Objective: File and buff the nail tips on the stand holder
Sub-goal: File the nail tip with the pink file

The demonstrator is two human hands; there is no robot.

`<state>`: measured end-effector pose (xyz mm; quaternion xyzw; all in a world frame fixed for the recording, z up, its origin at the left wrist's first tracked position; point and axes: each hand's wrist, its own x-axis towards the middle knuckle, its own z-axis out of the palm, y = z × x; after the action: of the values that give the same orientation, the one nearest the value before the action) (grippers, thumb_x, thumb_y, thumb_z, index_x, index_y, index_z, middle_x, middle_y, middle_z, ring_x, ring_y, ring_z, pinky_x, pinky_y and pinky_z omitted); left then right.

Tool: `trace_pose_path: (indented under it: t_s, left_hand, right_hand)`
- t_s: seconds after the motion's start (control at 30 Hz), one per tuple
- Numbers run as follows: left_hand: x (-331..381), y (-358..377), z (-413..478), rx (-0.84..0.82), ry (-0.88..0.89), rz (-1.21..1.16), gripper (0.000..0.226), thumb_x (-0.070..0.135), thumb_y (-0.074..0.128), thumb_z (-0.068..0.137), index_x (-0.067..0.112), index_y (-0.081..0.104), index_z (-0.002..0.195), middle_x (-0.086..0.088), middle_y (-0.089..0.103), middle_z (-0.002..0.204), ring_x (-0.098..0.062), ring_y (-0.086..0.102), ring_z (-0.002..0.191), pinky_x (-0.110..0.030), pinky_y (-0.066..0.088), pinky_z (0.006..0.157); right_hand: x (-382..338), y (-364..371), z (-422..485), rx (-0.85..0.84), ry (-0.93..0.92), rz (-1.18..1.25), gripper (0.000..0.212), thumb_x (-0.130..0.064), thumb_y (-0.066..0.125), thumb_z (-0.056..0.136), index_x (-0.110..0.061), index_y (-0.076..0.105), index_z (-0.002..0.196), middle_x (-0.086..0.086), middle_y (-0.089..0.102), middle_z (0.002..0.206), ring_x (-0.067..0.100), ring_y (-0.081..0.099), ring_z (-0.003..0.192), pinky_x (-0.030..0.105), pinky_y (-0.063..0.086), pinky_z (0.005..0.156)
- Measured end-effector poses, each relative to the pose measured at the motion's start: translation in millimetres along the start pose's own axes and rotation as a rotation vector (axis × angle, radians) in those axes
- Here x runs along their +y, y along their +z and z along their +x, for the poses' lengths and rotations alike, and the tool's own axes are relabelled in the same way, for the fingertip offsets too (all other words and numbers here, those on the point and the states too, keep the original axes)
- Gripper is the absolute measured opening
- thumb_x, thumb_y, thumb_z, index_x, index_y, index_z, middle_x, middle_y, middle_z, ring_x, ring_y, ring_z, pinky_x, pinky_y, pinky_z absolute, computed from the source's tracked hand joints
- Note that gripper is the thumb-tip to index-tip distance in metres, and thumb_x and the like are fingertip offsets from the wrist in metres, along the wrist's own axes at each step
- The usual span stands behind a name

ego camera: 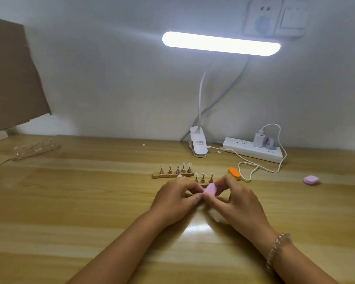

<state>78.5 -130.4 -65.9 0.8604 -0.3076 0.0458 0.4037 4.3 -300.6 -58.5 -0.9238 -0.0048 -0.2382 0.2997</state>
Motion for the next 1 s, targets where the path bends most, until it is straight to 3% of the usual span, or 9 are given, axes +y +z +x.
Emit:
trace_pose_path:
  t_s: [0.17, 0.33, 0.47, 0.63, 0.73, 0.83, 1.0]
  left_hand:
    - [-0.2, 0.2, -0.8, 0.002, 0.004, -0.013, 0.013, 0.024, 0.071, 0.086, 0.032, 0.078, 0.095, 0.021, 0.063, 0.089, -0.006, 0.063, 0.093, -0.04, 0.054, 0.083]
    - [0.0, 0.4, -1.1, 0.004, 0.017, -0.004, 0.011, 0.027, 0.071, 0.088, 0.031, 0.078, 0.096, 0.022, 0.062, 0.086, -0.006, 0.063, 0.091, -0.038, 0.054, 0.083]
    - [-1.0, 0.1, -0.8, 0.0, 0.014, -0.018, 0.015, 0.021, 0.071, 0.086, 0.03, 0.077, 0.096, 0.016, 0.067, 0.094, -0.008, 0.064, 0.093, -0.039, 0.053, 0.083]
    - [-0.6, -0.5, -0.6, -0.011, 0.014, -0.005, 0.012, 0.024, 0.069, 0.089, 0.032, 0.076, 0.096, 0.013, 0.068, 0.096, -0.012, 0.063, 0.093, -0.04, 0.052, 0.082]
    - [0.7, 0.2, -3.1, -0.018, 0.004, -0.017, 0.016, 0.02, 0.069, 0.088, 0.031, 0.076, 0.095, 0.016, 0.066, 0.093, -0.01, 0.064, 0.091, -0.039, 0.052, 0.081]
    - [-1.1, 1.0, -2.2, -0.004, 0.009, 0.003, 0.013, 0.022, 0.07, 0.089, 0.032, 0.076, 0.096, 0.017, 0.064, 0.091, -0.01, 0.064, 0.091, -0.035, 0.052, 0.081]
    - [-0.2, 1.2, -2.1, 0.007, 0.015, 0.013, 0.013, 0.022, 0.071, 0.087, 0.031, 0.077, 0.094, 0.02, 0.064, 0.089, -0.005, 0.063, 0.091, -0.033, 0.052, 0.081]
  right_hand:
    - [-4.3, 2.3, -6.9, -0.059, -0.108, -0.032, 0.037, -0.065, 0.063, 0.072, -0.034, 0.052, 0.09, -0.024, 0.063, 0.088, -0.002, 0.057, 0.072, 0.023, 0.043, 0.059]
    - [0.9, 0.2, -2.0, 0.043, -0.018, -0.01, 0.029, -0.054, 0.07, 0.078, -0.032, 0.054, 0.09, -0.022, 0.063, 0.087, 0.0, 0.06, 0.079, 0.032, 0.049, 0.068]
    - [0.5, 2.7, -2.7, -0.047, -0.07, 0.048, 0.033, -0.06, 0.067, 0.075, -0.032, 0.055, 0.088, -0.021, 0.064, 0.087, -0.003, 0.056, 0.07, 0.024, 0.04, 0.06]
    - [0.0, 0.4, -2.0, 0.0, -0.067, 0.001, 0.03, -0.055, 0.069, 0.078, -0.031, 0.054, 0.087, -0.02, 0.063, 0.088, 0.004, 0.061, 0.084, 0.037, 0.051, 0.072]
    - [-5.1, 0.6, -7.2, -0.054, -0.114, -0.007, 0.034, -0.059, 0.066, 0.074, -0.031, 0.054, 0.089, -0.02, 0.063, 0.087, 0.003, 0.06, 0.079, 0.036, 0.05, 0.068]
    - [-1.3, -0.8, -2.4, 0.025, -0.048, -0.002, 0.03, -0.054, 0.071, 0.076, -0.029, 0.056, 0.087, -0.02, 0.063, 0.087, 0.004, 0.06, 0.081, 0.036, 0.049, 0.071]
    - [1.7, -0.3, -5.4, -0.023, -0.062, -0.009, 0.033, -0.06, 0.068, 0.073, -0.032, 0.054, 0.086, -0.022, 0.063, 0.086, -0.002, 0.056, 0.073, 0.028, 0.044, 0.062]
